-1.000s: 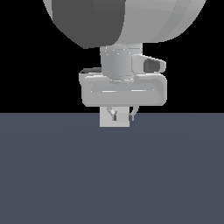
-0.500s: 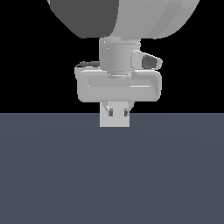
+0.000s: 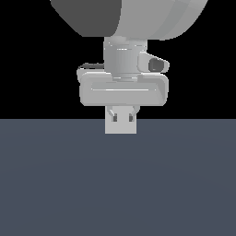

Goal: Plug the charger into the wall socket.

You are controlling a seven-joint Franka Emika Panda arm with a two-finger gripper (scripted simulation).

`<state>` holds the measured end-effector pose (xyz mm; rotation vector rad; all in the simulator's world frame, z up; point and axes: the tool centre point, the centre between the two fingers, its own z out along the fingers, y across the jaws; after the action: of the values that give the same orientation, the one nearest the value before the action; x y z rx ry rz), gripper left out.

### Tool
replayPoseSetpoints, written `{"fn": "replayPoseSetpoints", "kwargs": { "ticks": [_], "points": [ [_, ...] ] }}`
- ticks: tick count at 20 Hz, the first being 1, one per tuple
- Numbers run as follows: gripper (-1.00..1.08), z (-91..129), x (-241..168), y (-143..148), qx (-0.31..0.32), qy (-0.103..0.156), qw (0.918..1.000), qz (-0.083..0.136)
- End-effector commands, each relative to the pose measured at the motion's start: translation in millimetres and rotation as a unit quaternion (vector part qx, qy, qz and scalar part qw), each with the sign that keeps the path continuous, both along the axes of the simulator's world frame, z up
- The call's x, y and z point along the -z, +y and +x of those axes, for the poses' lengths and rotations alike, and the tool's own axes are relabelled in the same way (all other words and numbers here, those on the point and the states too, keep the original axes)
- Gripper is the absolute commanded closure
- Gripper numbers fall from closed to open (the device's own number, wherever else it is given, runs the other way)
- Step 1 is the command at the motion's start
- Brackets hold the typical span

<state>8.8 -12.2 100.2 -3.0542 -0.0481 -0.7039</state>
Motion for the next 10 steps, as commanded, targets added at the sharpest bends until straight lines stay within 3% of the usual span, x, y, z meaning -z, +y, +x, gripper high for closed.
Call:
{"fn": "replayPoseSetpoints", "kwargs": {
  "ticks": [1, 10],
  "points": [
    [1.08, 0.1, -0.2, 0.4, -0.001, 0.0, 1.0, 0.0],
    [1.08, 9.7, -0.2, 0.6, 0.0, 0.0, 1.0, 0.0]
  ]
}}
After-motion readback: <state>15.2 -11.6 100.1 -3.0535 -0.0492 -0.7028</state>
